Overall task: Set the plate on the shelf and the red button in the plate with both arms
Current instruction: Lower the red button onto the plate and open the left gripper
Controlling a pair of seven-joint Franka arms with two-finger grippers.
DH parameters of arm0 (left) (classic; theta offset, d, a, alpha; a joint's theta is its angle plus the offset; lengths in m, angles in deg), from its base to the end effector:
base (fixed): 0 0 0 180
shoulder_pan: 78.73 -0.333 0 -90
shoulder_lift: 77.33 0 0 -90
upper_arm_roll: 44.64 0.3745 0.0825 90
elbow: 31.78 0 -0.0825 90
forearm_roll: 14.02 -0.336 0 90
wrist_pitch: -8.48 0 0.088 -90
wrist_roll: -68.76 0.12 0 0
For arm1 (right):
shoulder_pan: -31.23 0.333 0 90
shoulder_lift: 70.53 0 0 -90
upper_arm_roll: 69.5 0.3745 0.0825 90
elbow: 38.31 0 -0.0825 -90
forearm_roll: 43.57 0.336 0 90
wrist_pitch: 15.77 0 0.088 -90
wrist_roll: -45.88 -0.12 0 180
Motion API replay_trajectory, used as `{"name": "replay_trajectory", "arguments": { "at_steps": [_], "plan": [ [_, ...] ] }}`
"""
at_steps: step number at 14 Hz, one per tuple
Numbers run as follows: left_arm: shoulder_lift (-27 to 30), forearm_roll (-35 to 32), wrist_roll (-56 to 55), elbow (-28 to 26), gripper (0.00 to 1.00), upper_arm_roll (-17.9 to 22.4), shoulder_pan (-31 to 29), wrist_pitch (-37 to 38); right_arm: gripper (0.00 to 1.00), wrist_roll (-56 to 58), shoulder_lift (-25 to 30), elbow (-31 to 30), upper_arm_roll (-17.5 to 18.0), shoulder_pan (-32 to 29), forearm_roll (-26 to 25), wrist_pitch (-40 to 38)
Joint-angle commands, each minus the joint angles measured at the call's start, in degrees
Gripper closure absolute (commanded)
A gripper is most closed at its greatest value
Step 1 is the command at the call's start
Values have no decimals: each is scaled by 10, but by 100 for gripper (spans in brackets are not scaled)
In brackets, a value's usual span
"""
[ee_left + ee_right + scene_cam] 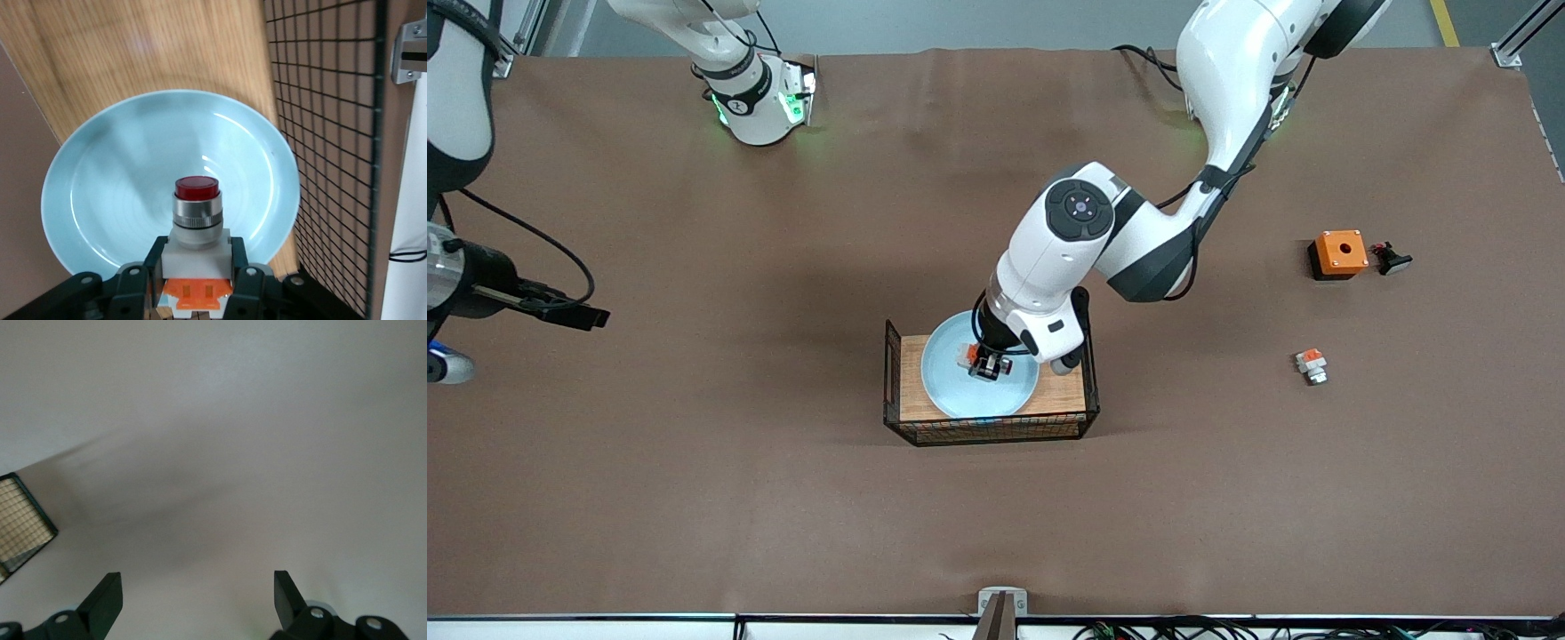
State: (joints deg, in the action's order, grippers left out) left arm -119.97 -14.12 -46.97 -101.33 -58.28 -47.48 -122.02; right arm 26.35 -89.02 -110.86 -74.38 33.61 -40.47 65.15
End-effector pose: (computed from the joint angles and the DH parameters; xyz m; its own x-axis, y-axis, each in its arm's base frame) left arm 0.5928 -0.5020 0.4257 0.2658 0.9216 -0.2829 0.9527 -0.2064 0.2229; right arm 0.5998 -0.0090 0.6054 0.9140 -0.3667 -0.1736 -0.3668 -0.9297 0.0328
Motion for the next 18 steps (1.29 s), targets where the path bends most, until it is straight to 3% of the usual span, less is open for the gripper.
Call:
{"name": "replay_trajectory", "arguments": {
  "at_steps": [1,4,9,10,14,18],
  "plan": [
    [-16,0,-6,15,65,15,12,-5,0,36,16,-20,10,-1,-21,14],
    [-25,1,-6,15,65,48,32,-26,0,105,16,-19,9,-5,-34,16],
    [-35,1,-5,14,62,54,36,-37,0,155,16,-19,9,-16,-47,12],
    [-34,1,-4,14,57,54,35,-37,0,165,16,-19,9,-18,-47,12],
    [-25,0,-1,14,4,54,34,-36,0,163,14,-12,10,-24,-44,8],
    [8,0,-1,14,0,53,26,-22,0,161,14,-3,9,-26,-43,10]
  ]
}}
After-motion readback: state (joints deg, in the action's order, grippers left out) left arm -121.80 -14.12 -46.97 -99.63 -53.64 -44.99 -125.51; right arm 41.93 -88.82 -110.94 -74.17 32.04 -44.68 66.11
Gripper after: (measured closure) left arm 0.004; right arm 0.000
